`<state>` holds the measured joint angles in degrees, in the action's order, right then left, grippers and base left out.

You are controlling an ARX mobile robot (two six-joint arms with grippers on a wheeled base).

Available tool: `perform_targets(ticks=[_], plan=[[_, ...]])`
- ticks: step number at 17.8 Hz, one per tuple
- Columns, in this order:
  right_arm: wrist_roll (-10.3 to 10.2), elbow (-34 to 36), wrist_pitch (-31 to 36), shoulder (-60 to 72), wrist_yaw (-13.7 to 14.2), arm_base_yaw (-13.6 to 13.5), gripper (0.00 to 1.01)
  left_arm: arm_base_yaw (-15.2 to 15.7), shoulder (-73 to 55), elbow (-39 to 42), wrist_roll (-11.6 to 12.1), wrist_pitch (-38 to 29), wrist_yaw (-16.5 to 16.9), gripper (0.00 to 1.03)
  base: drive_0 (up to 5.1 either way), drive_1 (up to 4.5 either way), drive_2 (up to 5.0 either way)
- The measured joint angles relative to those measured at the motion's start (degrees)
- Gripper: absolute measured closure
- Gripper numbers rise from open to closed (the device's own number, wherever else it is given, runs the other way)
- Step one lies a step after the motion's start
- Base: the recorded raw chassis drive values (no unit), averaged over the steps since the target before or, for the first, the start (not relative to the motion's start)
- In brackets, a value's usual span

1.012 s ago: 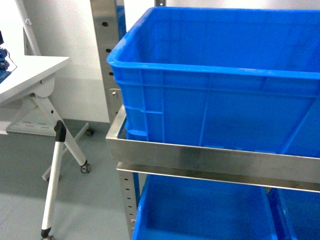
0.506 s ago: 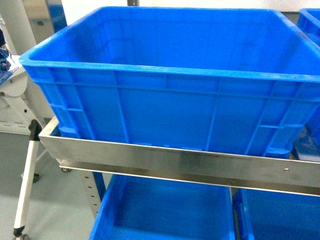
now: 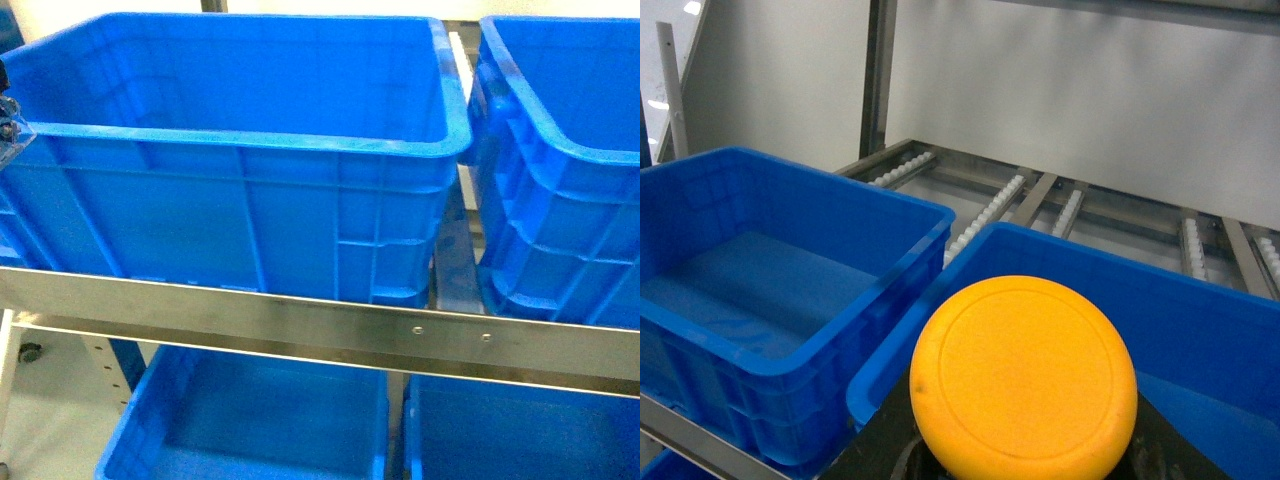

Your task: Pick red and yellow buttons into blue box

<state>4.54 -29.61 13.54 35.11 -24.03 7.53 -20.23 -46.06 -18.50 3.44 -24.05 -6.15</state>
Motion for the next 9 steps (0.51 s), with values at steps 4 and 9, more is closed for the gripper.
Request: perform_targets(ticks=[4,9], plan=[[0.0,0.0,0.0,0.0,0.0,0.0,0.74,0.0,0.0,0.0,0.0,0.0,0.0,0.79,5.0,-2.24,-2.2],[0.0,0.0,0.0,-0.1,0.0,0.0,0.74,0.0,0.1,0.0,0.0,0.0,0.0,0.79,5.0,-2.24,-2.2]])
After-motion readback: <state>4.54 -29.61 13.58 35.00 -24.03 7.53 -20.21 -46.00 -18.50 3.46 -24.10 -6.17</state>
